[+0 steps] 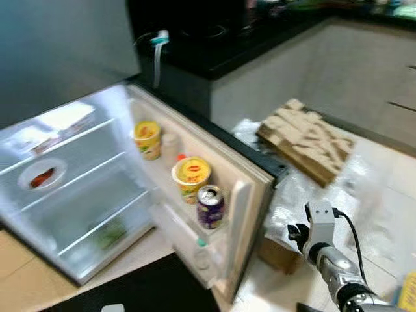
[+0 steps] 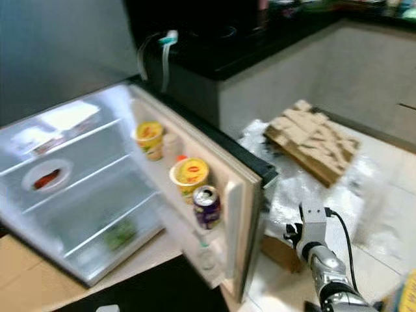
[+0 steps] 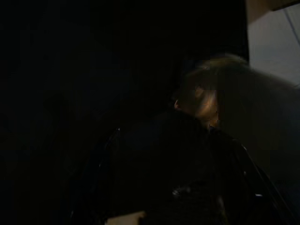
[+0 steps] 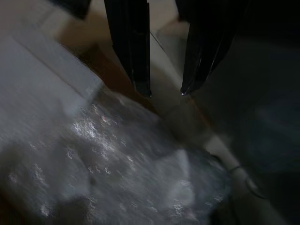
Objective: Restocking fridge
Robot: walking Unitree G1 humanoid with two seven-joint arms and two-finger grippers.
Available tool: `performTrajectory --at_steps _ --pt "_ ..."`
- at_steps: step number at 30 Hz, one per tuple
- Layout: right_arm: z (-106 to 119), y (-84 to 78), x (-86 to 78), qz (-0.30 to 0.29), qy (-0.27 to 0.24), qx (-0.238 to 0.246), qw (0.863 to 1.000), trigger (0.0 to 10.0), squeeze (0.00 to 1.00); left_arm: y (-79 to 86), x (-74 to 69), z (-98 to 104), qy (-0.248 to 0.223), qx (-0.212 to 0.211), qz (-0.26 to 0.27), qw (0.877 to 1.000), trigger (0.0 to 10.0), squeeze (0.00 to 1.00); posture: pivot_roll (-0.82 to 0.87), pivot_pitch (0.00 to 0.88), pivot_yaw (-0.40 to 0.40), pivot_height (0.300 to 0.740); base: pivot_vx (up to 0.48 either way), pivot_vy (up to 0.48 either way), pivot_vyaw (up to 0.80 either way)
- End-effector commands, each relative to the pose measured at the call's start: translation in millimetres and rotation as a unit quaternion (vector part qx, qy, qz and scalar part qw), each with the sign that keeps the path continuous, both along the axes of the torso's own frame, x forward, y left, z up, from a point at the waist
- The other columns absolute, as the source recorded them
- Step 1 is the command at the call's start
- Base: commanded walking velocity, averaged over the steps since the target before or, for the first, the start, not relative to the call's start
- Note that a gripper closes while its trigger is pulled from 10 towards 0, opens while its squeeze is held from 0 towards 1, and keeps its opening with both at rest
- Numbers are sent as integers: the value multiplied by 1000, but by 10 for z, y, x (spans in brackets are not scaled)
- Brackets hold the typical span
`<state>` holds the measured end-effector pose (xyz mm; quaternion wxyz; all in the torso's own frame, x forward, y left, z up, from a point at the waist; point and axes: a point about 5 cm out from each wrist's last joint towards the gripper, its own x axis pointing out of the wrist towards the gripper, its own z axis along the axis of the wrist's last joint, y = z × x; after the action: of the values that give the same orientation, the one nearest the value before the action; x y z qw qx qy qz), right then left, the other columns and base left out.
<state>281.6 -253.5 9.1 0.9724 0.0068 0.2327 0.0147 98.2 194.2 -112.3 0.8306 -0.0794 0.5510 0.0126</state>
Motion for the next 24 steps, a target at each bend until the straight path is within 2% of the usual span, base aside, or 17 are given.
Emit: performTrajectory --at_steps 1,18,24 --pt "17 48 33 0 -9 13 1000 10000 0 -31 -14 -8 6 -4 -10 1000 10000 0 -50 0 -1 740 0 0 800" --pt "-3 106 9 37 -10 48 998 10000 0 -22 -25 -10 8 -4 -11 1000 10000 0 -49 0 -1 740 0 0 787" --pt "-22 169 -16 69 -10 87 994 10000 0 -28 -28 -11 9 -4 -15 1000 10000 0 -49 0 -1 740 0 0 81"
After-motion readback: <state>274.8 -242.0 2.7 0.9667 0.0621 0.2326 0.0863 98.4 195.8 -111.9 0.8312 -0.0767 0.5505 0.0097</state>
